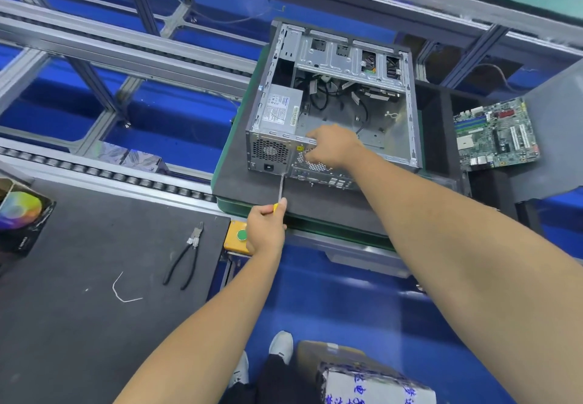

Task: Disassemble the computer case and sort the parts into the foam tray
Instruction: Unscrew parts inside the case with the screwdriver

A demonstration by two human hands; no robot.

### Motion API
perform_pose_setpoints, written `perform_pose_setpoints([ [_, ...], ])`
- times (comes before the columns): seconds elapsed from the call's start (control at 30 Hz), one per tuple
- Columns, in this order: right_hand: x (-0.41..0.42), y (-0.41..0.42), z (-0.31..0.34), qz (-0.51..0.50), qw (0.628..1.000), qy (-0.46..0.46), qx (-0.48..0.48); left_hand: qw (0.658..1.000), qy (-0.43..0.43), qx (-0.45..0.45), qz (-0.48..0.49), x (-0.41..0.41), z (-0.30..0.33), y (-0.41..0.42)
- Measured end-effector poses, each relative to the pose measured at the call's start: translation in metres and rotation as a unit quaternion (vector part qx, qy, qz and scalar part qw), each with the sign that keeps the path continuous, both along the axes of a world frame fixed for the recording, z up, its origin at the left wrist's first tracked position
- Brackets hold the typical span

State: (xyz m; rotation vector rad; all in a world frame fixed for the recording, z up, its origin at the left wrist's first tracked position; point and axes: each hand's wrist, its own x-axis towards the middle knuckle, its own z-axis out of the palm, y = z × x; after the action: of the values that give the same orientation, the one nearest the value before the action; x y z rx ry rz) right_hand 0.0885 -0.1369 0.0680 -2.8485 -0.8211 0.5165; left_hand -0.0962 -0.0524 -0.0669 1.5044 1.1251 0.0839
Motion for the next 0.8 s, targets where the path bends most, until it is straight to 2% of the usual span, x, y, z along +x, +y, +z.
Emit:
perform_pose_setpoints([
  [0.13, 0.000, -0.001, 0.001, 0.003, 1.000, -0.012, 0.005, 0.996, -0.077, -0.023, -0.034, 0.001, 0.000, -0.001],
  [0.27, 0.000, -0.001, 0.002, 0.000, 1.000, -0.011, 0.003, 0.993, -0.076, -0.021, -0.090, 0.003, -0.007, 0.004],
  [0.63, 0.001, -0.001, 0.001, 0.000, 1.000, -0.024, -0.006, 0.998, -0.013, 0.056, 0.003, -0.009, 0.001, -0.015],
  [0.73, 0.000, -0.001, 0.000, -0.003, 1.000, -0.026, -0.003, 0.997, -0.049, 0.052, -0.004, -0.011, -0.002, -0.014],
  [0.8, -0.001, -0.001, 0.001, -0.001, 1.000, -0.020, -0.001, 0.995, -0.095, 0.018, -0.024, -0.011, -0.005, -0.007],
])
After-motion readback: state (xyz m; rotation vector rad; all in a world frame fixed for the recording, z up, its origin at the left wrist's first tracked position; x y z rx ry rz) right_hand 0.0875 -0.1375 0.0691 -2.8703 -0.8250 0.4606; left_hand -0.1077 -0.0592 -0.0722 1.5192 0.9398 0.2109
